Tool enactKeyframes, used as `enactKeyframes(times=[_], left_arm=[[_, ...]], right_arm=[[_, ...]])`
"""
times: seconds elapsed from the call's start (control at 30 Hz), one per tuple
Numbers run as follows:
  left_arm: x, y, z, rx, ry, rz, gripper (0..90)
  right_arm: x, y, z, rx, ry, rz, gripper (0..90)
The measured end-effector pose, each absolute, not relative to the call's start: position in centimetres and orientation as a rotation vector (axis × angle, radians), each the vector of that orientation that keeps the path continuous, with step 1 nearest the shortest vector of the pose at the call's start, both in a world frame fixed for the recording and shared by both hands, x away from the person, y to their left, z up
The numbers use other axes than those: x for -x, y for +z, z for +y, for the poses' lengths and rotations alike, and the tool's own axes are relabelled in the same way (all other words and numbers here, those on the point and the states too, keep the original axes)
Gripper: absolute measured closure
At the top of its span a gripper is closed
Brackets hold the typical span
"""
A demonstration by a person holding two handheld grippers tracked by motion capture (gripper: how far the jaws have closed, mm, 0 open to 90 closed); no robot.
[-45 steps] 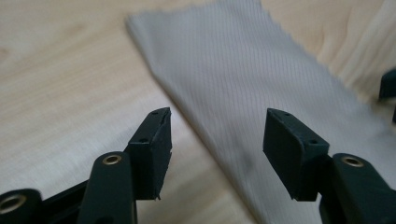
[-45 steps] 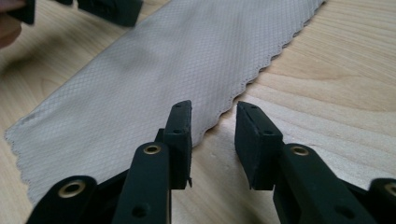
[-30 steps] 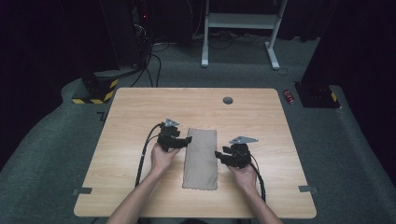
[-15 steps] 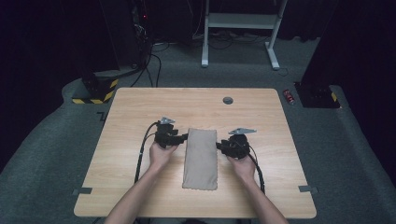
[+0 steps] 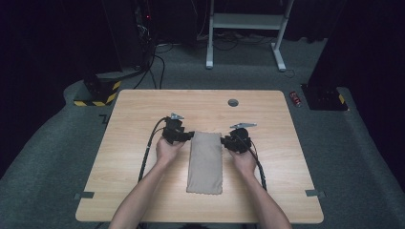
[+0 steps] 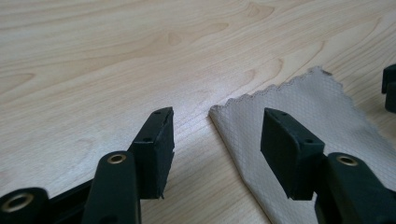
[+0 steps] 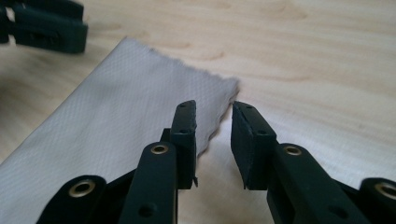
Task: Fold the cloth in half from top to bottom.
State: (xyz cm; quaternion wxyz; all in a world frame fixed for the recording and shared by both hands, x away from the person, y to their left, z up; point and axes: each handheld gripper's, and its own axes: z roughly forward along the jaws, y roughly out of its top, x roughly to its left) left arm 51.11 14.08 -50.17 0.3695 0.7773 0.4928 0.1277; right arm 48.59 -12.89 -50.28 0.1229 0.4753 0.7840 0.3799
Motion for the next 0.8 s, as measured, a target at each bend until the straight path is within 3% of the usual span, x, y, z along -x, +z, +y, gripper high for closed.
enactKeyframes(times=[0.8], left_arm=[[-52.2, -51.4, 12.7, -2.004, 0.361, 1.304, 50.7]], right_arm=[[-52.6, -51.1, -10.8, -1.475, 0.984, 2.250, 67.2]])
